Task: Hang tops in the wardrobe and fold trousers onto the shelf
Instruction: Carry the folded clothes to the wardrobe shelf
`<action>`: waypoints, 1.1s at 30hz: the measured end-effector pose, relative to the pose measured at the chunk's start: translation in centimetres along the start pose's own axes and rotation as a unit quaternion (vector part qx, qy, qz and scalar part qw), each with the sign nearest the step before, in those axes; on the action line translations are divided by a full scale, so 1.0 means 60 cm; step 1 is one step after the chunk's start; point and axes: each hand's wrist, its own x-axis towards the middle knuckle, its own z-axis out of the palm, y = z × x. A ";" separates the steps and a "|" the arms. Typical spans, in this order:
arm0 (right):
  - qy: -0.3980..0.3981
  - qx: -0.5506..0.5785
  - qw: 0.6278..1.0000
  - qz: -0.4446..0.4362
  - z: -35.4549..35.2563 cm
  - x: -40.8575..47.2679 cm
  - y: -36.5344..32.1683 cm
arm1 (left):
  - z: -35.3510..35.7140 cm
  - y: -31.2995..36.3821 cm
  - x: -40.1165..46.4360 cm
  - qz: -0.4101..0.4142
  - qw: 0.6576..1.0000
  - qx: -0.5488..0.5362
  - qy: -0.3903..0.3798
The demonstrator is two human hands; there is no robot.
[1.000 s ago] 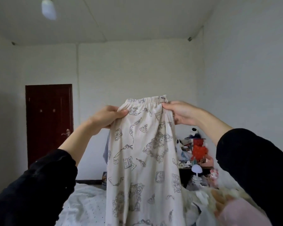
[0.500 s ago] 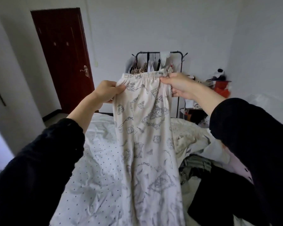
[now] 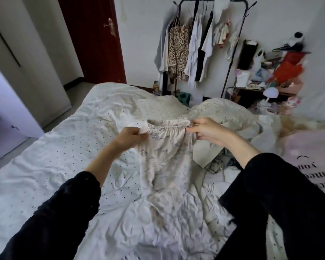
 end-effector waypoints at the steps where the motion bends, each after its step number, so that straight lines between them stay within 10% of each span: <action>1: -0.021 -0.007 1.000 0.019 0.018 -0.004 0.040 | 0.026 -0.034 -0.014 -0.022 1.000 -0.002 -0.015; 15: -0.233 -0.124 0.931 0.251 0.238 -0.177 0.491 | 0.344 -0.381 -0.275 -0.278 0.939 0.016 -0.202; 20: -0.149 -0.088 0.952 0.252 0.280 -0.174 0.546 | 0.372 -0.439 -0.288 -0.274 0.952 0.020 -0.136; 29: 0.027 -0.071 0.983 0.165 0.347 -0.058 0.617 | 0.420 -0.534 -0.193 -0.131 0.976 0.125 0.117; 33: 0.078 -0.259 0.963 -0.007 0.382 -0.111 0.661 | 0.464 -0.580 -0.234 0.094 0.934 0.342 0.032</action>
